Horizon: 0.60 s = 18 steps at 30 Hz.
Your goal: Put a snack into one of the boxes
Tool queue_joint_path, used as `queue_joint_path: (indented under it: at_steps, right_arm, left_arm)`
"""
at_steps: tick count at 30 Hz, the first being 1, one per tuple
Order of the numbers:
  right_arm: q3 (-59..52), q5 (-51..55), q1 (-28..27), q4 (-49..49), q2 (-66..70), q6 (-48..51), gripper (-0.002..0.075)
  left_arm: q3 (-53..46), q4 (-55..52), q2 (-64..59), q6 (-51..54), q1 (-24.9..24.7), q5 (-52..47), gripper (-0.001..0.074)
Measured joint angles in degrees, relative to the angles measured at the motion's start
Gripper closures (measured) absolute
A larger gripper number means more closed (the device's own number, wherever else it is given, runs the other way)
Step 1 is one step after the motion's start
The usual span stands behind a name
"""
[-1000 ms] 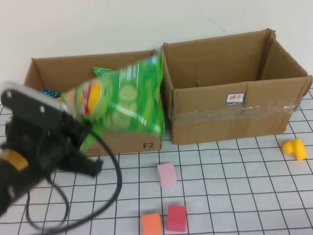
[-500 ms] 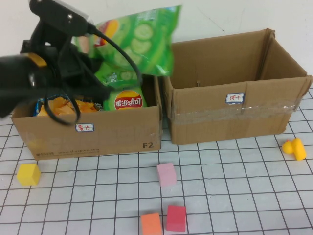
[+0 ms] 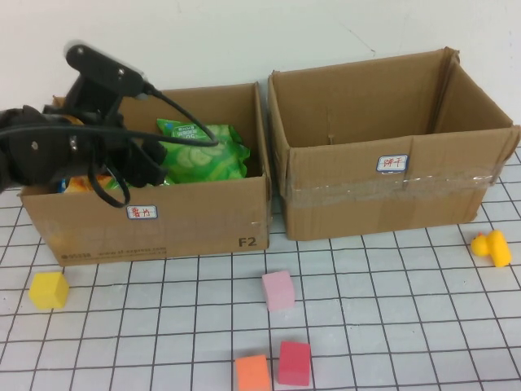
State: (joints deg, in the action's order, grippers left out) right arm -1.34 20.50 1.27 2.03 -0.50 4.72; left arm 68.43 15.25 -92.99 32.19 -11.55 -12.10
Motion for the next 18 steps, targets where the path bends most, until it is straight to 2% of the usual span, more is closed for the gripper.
queue_joint_path:
  at_steps: [1,3,5,7,9,12,15,18]
  right_arm:
    - [0.00,0.00,0.00,0.00,0.00,0.00,0.0727]
    - [0.00,0.00,0.00,0.00,0.00,0.00,0.0727]
    - [0.00,0.00,0.00,0.00,0.00,0.00,0.0727]
    - [0.00,0.00,0.00,0.00,0.00,0.00,0.0727]
    - [0.00,0.00,0.00,0.00,0.00,0.00,0.0727]
    - [0.00,0.00,0.00,0.00,0.00,0.00,0.0727]
    - [0.00,0.00,0.00,0.00,0.00,0.00,0.0727]
    - [0.00,0.00,0.00,0.00,0.00,0.00,0.0727]
  left_arm:
    - [0.00,0.00,0.49,-0.41,0.00,0.11,0.0209]
    - [0.00,0.00,1.94,-0.62,0.25,0.26,0.0283]
    - [0.00,0.00,4.11,-0.90,0.46,-0.18,0.0401]
    - [0.00,-0.03,7.17,-1.89,0.59,-1.33,0.0556]
    - [0.00,-0.24,10.86,-3.86,0.59,-2.80,0.0652]
    - [0.00,-0.66,16.71,-7.17,0.59,-4.89,0.0712]
    - [-0.17,-1.37,22.56,-10.73,0.59,-6.73,0.0728]
    - [-4.53,-1.51,29.35,-13.92,0.59,-4.67,0.0733]
